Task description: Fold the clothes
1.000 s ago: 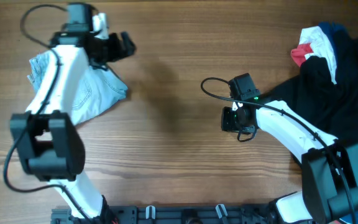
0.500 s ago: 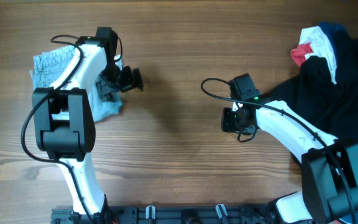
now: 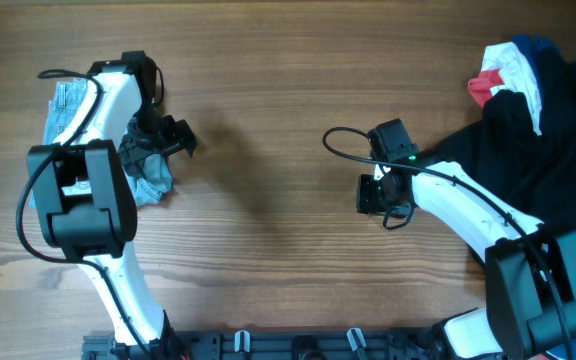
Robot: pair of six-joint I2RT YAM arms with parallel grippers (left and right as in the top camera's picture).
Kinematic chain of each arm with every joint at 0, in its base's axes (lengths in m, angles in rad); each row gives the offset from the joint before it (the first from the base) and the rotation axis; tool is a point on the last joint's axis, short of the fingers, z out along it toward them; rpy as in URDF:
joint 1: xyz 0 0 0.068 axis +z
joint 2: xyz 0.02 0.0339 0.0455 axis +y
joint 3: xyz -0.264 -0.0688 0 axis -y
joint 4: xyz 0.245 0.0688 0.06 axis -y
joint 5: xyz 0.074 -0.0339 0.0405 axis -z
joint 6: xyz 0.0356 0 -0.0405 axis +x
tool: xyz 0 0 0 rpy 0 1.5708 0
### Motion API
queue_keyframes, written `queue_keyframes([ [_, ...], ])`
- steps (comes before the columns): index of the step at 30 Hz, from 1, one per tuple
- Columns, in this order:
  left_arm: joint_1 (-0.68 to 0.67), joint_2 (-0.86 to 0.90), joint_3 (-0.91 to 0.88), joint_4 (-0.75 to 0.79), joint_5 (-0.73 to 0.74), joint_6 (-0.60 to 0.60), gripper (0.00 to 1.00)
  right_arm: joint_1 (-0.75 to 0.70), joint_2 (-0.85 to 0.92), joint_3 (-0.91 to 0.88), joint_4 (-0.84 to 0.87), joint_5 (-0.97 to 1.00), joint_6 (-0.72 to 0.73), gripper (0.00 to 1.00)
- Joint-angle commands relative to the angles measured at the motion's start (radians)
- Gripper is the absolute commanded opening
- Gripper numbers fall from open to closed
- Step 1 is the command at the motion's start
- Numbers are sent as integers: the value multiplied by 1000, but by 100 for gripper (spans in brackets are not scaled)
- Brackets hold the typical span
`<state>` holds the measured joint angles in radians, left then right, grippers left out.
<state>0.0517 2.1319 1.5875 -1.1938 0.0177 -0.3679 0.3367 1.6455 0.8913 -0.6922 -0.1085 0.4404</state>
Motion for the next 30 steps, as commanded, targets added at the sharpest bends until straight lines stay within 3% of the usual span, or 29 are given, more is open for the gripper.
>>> queue_keyframes([
  [1,0,-6,-9,0,-43,30,100,-3,2,-3,-1,-9,-19,45],
  [6,-43,-135,-9,10,63,54,100,-3,2,-3,56,-36,-22,45],
  [8,-84,-195,-9,34,90,55,100,-3,2,7,128,-75,-100,55],
  [11,-169,-257,-9,113,90,130,100,-3,2,105,119,-78,-127,75],
  [14,-229,-268,-9,131,90,129,100,-3,-5,214,78,-77,-126,95],
  [16,-260,-268,-9,87,98,129,100,-5,-18,299,36,-77,-148,100],
  [20,-274,-269,-9,-27,98,129,100,-17,-85,446,-113,-29,-164,99],
  [23,-272,-303,-9,-84,97,129,100,-42,-183,453,-196,61,-69,100],
  [30,-272,-468,-9,36,33,141,100,-48,-330,438,-262,79,-73,99],
])
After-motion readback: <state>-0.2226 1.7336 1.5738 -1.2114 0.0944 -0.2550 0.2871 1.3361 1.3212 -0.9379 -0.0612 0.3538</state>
